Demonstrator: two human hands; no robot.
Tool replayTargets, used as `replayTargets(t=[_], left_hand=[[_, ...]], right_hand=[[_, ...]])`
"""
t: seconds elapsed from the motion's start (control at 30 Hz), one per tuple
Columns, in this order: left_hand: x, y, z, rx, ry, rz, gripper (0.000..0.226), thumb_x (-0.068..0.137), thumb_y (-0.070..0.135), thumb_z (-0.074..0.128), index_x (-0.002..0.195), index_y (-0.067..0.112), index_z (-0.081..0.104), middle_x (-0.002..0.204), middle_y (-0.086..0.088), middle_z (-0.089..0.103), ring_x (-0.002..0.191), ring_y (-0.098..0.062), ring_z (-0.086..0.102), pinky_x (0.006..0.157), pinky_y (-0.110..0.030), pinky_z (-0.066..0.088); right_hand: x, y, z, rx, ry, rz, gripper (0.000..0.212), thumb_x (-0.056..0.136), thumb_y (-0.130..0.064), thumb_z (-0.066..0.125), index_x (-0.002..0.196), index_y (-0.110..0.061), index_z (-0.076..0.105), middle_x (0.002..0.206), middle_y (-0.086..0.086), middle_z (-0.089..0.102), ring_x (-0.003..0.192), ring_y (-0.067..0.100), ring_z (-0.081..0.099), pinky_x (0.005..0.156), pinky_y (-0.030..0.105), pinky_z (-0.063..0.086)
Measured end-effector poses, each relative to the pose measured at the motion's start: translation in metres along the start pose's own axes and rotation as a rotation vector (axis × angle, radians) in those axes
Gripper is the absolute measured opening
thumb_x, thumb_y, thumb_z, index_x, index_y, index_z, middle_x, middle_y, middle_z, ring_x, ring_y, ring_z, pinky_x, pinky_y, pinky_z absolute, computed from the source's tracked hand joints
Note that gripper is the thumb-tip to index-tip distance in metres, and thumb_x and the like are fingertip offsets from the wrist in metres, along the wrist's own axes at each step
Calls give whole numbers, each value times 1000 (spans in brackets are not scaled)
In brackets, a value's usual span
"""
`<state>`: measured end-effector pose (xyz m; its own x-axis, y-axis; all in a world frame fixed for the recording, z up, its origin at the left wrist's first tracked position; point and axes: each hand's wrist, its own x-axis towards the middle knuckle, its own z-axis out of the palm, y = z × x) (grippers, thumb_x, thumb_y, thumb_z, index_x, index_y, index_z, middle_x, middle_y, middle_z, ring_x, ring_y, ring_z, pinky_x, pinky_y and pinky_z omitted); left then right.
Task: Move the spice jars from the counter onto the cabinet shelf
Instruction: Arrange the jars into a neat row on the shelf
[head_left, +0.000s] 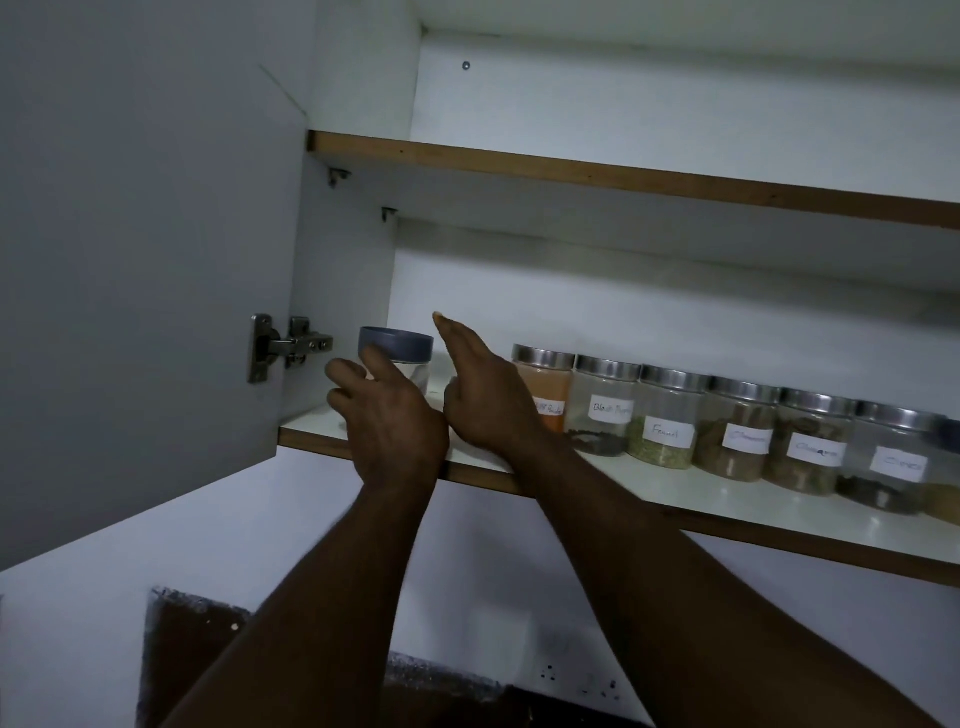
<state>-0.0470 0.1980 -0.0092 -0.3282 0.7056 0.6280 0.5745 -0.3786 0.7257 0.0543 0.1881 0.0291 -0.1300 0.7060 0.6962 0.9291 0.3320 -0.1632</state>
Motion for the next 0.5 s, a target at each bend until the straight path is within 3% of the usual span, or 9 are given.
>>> replayTargets(t=[0.13,0.27,0.4,0.5], left_hand=[[13,-9,1,32,-60,20,80,88,31,78,146,9,28,141,-21,39,121,-40,53,95,-43,52],[21,-16,9,123,-121,60,79,87,33,77,145,9,29,134,-18,52,118,-39,56,90,-44,52],[31,-19,15,222,-225,75,67,85,43,73,130,12,35,115,-12,67,104,-34,63,75,-39,47],[41,-21,15,271,-324,74,65,82,50,72,122,16,35,106,-8,67,91,-28,61,72,-36,41]], right_hand=[[13,1,14,21,-42,16,85,90,-6,67,161,-24,25,166,1,31,146,25,42,118,40,38],[11,1,16,79,5,-3,70,88,-11,67,153,-18,41,154,6,50,134,29,53,113,39,42],[4,-9,8,86,49,-18,67,80,-28,52,146,-15,50,144,7,59,125,27,59,109,41,48],[3,-10,5,69,59,-17,64,84,-26,56,147,-16,49,144,7,59,125,29,60,107,42,48]])
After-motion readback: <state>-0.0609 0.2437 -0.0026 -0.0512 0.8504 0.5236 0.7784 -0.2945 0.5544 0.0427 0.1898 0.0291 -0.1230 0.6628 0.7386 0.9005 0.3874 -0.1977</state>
